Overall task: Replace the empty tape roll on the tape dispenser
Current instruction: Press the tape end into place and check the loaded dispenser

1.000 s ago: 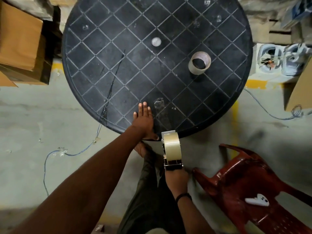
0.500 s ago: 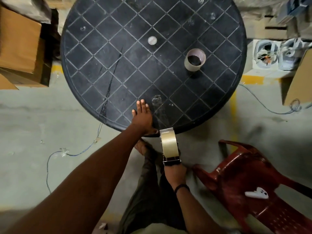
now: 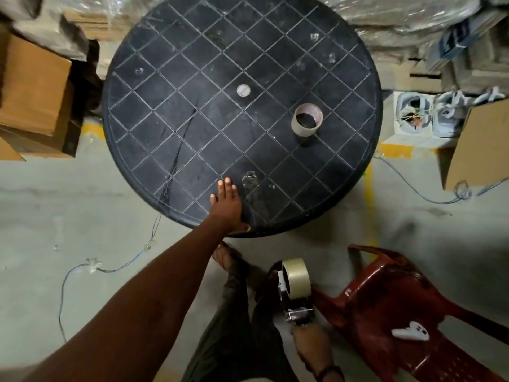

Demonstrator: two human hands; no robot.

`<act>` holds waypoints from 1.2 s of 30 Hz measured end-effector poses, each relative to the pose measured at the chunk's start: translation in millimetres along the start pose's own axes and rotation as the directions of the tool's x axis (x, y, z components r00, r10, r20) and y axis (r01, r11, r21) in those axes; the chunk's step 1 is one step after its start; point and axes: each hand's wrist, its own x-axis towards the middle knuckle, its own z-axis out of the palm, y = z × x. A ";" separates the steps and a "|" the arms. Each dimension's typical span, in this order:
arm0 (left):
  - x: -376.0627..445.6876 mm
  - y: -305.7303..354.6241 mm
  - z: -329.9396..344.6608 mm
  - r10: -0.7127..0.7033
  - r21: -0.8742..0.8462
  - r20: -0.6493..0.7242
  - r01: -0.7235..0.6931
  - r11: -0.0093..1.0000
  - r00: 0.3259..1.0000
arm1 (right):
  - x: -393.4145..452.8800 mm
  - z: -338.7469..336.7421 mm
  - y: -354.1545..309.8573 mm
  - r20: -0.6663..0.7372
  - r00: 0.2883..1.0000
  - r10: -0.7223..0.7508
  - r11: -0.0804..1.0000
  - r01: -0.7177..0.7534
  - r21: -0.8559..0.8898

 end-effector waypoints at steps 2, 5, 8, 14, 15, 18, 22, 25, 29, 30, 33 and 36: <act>-3.8 4.0 -10.3 -0.028 -0.032 0.048 0.029 0.999 0.998 | -16.2 -35.2 -38.2 -0.025 1.000 0.019 0.989 -0.016 0.146; -4.3 7.1 -25.6 -0.032 -0.061 0.103 0.038 0.997 0.994 | -37.9 -86.1 -89.7 -0.150 0.988 -0.044 0.976 0.075 0.205; -4.5 -1.0 -44.2 -0.003 -0.019 0.172 0.006 1.000 0.985 | -46.2 -125.3 -132.2 -0.240 0.965 -0.102 0.969 0.152 0.196; -15.7 -22.8 -37.2 0.042 0.000 0.242 -0.043 0.999 0.969 | -23.9 -162.1 -211.0 -0.480 0.857 -0.190 0.956 0.272 0.106; -14.5 -24.1 -35.6 0.057 -0.007 0.255 -0.057 0.998 0.965 | -14.2 -165.1 -222.1 -0.489 0.850 -0.194 0.968 0.245 0.042; -6.6 -29.8 -33.9 0.099 -0.054 0.267 -0.088 0.995 0.959 | 13.0 -173.0 -252.9 -0.518 0.828 -0.213 0.977 0.191 -0.096; 2.8 -40.5 -31.5 0.177 -0.160 0.303 -0.133 0.978 0.936 | 41.3 -175.1 -281.8 -0.545 0.812 -0.208 0.978 0.189 -0.092; 9.8 -44.5 -29.6 0.179 -0.228 0.303 -0.111 0.967 0.936 | 57.1 -179.0 -296.9 -0.538 0.817 -0.205 0.977 0.199 -0.070; 14.3 -34.7 -64.3 0.131 -0.569 0.128 -0.036 0.822 0.983 | 70.1 -188.6 -311.8 -0.519 0.832 -0.198 0.979 0.198 -0.057; 19.2 -31.4 -72.3 0.123 -0.644 0.087 -0.038 0.764 0.989 | 73.1 -191.2 -314.3 -0.514 0.833 -0.204 0.977 0.203 -0.058; 33.2 -23.2 -85.7 0.025 -0.876 0.014 0.000 0.482 1.000 | 83.2 -202.8 -319.8 -0.508 0.827 -0.243 0.969 0.228 -0.092; 41.9 -8.1 -100.2 -0.142 -0.967 -0.001 0.036 0.253 0.990 | 97.0 -220.5 -323.8 -0.484 0.832 -0.270 0.962 0.213 -0.172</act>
